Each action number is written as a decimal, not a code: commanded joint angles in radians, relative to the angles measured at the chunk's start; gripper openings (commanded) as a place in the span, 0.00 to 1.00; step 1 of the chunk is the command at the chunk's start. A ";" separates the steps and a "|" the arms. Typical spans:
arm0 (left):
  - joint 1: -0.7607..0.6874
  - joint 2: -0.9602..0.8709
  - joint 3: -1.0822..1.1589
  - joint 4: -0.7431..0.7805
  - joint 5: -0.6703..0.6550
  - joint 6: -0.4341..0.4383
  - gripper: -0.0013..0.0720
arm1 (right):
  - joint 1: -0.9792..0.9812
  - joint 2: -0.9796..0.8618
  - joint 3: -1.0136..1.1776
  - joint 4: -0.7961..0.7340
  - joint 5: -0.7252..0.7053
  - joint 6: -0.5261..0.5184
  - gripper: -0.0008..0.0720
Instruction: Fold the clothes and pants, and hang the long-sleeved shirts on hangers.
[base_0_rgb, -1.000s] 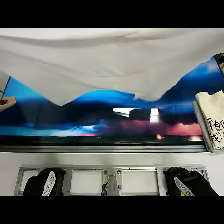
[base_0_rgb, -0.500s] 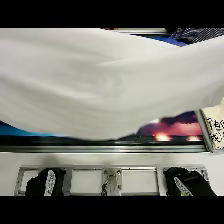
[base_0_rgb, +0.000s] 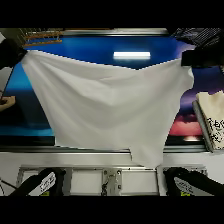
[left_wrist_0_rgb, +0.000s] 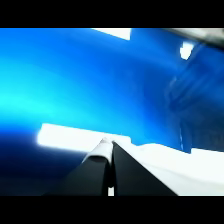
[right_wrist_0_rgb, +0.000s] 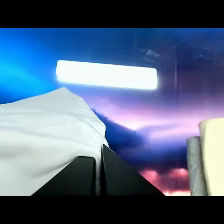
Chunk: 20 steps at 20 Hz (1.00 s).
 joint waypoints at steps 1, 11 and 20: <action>-0.126 -0.246 0.055 0.079 0.155 -0.002 0.02 | -0.011 -0.224 0.001 0.000 -0.151 -0.022 0.03; -0.059 -0.462 0.276 0.085 -0.059 -0.051 0.78 | -0.182 -0.246 -0.068 0.159 -0.220 -0.174 0.77; -0.015 -0.032 -0.627 0.072 -0.030 -0.009 0.78 | -0.695 0.063 -0.995 0.624 -0.301 -0.335 0.68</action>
